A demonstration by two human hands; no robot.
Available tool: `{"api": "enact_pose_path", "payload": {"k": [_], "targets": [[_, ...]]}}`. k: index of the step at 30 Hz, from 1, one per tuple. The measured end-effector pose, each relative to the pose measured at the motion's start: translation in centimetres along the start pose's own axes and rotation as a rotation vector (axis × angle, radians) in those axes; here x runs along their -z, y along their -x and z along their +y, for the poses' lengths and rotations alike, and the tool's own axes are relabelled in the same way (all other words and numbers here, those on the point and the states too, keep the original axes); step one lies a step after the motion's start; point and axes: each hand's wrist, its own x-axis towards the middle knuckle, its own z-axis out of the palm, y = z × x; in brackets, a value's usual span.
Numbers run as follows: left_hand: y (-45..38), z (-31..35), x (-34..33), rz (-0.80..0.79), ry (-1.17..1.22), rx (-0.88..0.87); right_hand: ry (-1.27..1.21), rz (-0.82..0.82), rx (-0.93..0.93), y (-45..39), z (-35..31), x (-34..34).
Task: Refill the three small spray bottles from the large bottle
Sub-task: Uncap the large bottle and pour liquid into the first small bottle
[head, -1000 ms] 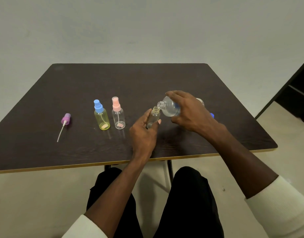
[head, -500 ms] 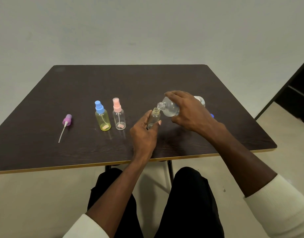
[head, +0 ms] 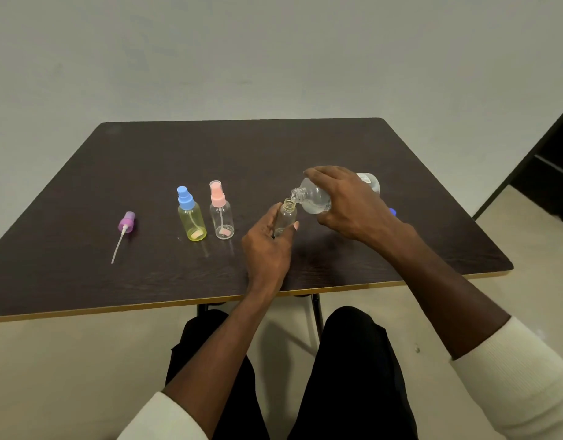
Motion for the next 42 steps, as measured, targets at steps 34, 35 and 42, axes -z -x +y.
{"api": "enact_pose_path", "payload": {"k": [34, 35, 42], "targets": [[-0.32, -0.47, 0.12, -0.037, 0.031, -0.004, 0.063, 0.004, 0.041, -0.16, -0.22, 0.33], [-0.32, -0.48, 0.12, -0.038, 0.032, -0.005, 0.065, 0.006, 0.044, -0.17, -0.23, 0.31], [-0.42, -0.64, 0.1, -0.041, 0.028, -0.005, 0.074, 0.001, 0.046, -0.17, -0.35, 0.5]]}}
